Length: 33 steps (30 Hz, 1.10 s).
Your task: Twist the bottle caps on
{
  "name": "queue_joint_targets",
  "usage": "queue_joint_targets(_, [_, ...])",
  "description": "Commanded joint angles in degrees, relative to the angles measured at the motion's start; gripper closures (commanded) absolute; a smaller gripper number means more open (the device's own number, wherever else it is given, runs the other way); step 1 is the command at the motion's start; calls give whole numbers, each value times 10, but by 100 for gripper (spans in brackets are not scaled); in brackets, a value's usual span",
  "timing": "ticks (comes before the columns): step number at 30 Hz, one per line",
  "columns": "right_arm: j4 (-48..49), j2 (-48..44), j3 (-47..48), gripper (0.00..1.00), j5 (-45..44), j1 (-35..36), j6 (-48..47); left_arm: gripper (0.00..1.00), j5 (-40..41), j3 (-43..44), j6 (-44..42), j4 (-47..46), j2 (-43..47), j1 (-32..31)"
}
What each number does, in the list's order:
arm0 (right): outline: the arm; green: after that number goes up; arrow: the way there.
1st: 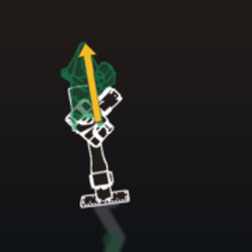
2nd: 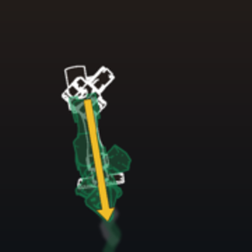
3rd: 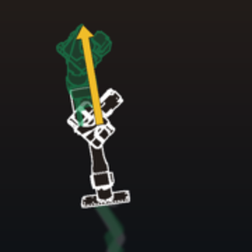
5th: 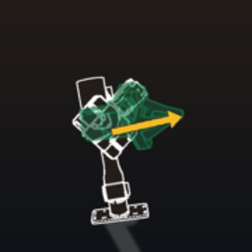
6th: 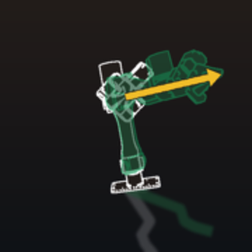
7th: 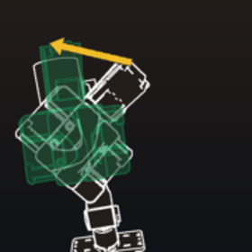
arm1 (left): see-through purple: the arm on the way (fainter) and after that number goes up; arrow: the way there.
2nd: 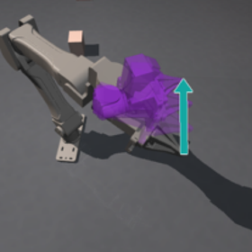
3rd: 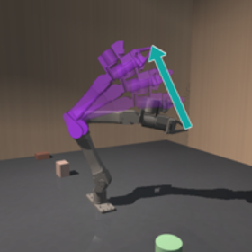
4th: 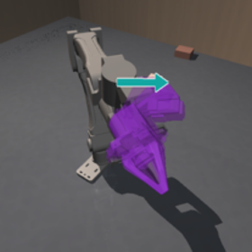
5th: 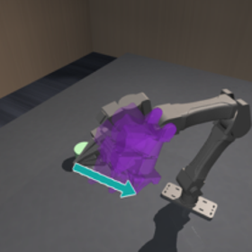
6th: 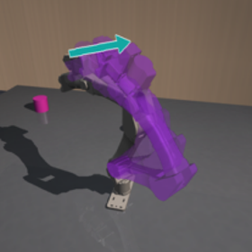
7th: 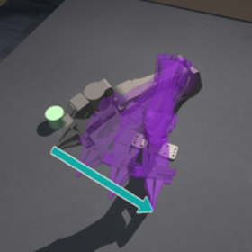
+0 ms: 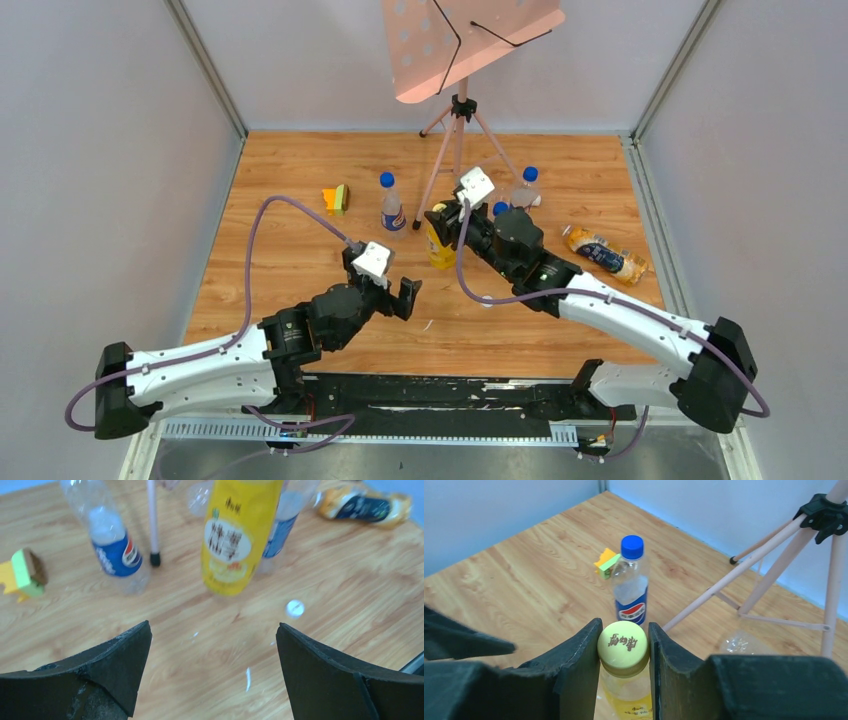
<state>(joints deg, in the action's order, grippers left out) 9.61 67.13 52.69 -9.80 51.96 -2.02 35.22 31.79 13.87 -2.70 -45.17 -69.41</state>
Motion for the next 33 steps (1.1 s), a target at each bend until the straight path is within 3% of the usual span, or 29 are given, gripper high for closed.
queue_joint_targets(1, [144,43,-13,100,-13,-26,-40,0,33,35,102,189,12,2])
queue_joint_targets(9, [247,138,-18,100,-18,-44,-19,0,-10,61,297,384,-43,2])
queue_joint_targets(18, [266,176,-28,100,-7,-48,-2,0,-34,61,356,411,-83,1])
queue_joint_targets(24, [257,189,-33,94,-6,-49,-5,0,-26,25,394,413,-17,1])
queue_joint_targets(33, [255,213,-38,88,-11,-49,12,0,-71,-72,417,353,170,1])
